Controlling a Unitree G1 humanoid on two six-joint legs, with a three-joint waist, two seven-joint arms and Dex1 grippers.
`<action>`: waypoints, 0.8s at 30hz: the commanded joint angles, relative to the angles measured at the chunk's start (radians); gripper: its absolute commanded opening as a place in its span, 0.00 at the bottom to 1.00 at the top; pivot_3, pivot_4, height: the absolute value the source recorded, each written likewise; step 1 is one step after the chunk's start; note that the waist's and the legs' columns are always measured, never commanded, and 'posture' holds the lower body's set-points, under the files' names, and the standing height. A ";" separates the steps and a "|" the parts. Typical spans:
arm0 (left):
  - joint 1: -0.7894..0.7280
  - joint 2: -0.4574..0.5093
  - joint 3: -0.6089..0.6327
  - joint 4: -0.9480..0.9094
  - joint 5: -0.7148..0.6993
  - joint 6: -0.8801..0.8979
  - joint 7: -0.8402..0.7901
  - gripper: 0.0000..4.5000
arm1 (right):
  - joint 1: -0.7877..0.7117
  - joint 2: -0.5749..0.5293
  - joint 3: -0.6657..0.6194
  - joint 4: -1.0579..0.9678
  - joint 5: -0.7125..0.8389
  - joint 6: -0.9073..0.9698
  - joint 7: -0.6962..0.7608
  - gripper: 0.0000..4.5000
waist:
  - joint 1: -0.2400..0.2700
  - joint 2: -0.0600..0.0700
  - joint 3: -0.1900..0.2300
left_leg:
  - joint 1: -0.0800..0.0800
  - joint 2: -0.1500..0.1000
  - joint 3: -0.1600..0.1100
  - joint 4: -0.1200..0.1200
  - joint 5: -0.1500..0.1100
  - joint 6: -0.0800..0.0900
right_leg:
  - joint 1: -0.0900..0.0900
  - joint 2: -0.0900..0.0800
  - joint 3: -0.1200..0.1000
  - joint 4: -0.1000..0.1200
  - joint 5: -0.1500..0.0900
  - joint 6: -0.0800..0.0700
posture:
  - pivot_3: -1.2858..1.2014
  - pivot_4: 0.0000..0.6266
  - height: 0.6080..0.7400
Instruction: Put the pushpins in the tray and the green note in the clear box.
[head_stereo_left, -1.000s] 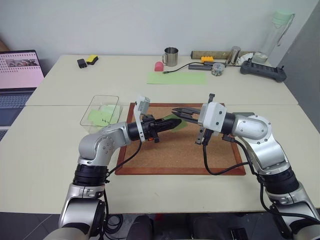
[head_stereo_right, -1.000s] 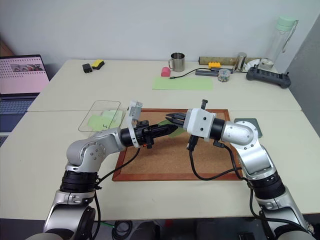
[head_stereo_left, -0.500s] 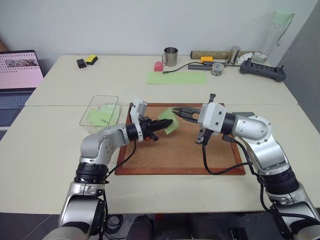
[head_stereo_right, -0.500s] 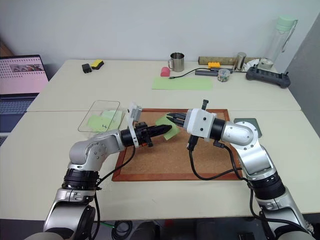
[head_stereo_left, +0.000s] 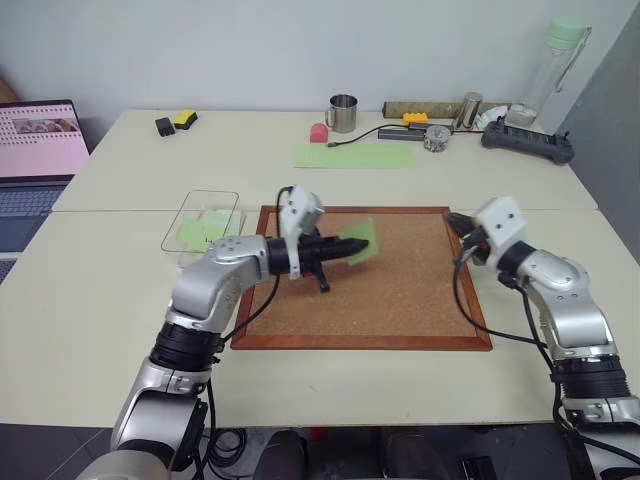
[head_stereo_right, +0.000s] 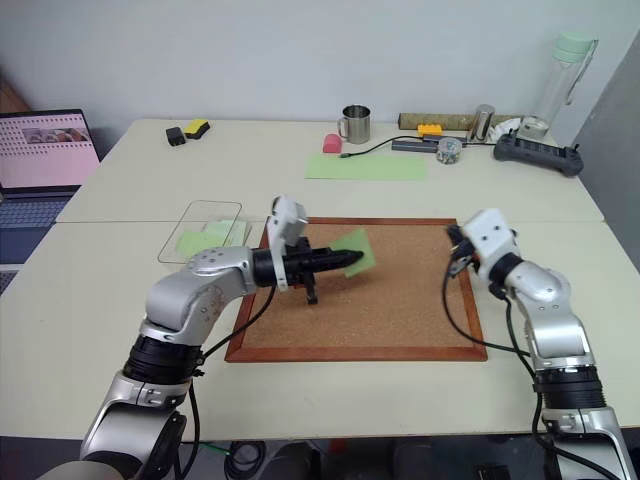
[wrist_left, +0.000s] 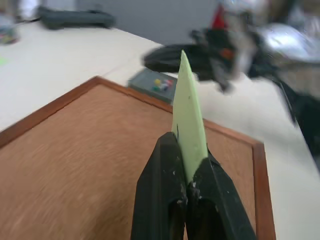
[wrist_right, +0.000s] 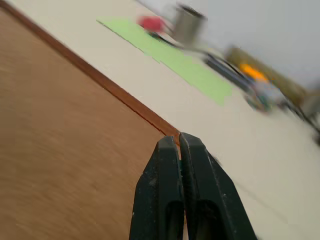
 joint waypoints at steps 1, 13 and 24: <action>-0.017 0.003 -0.051 -0.042 0.067 -0.099 -0.028 0.00 | -0.066 -0.004 -0.052 0.106 0.023 0.023 -0.048 0.00 | -0.005 0.000 0.000 | 0.000 0.000 0.000 0.000 0.000 0.001 | 0.000 0.000 0.001 0.000 0.000 0.000 | 0.52 0.24 1.00; 0.029 0.021 -0.069 -0.070 0.102 -0.122 -0.046 0.00 | -0.151 0.004 -0.097 0.320 0.066 0.048 -0.092 0.33 | -0.008 0.001 0.000 | 0.000 0.000 0.001 0.000 -0.001 0.001 | 0.000 0.001 0.002 0.000 0.000 0.000 | 0.52 0.24 1.00; -0.022 -0.036 0.039 -0.022 0.048 -0.082 0.050 0.00 | -0.128 0.015 -0.110 0.184 0.133 0.020 -0.052 0.46 | -0.007 0.001 0.001 | 0.000 0.000 0.001 0.000 -0.001 0.001 | 0.000 0.001 0.002 0.000 0.000 0.000 | 0.52 0.24 1.00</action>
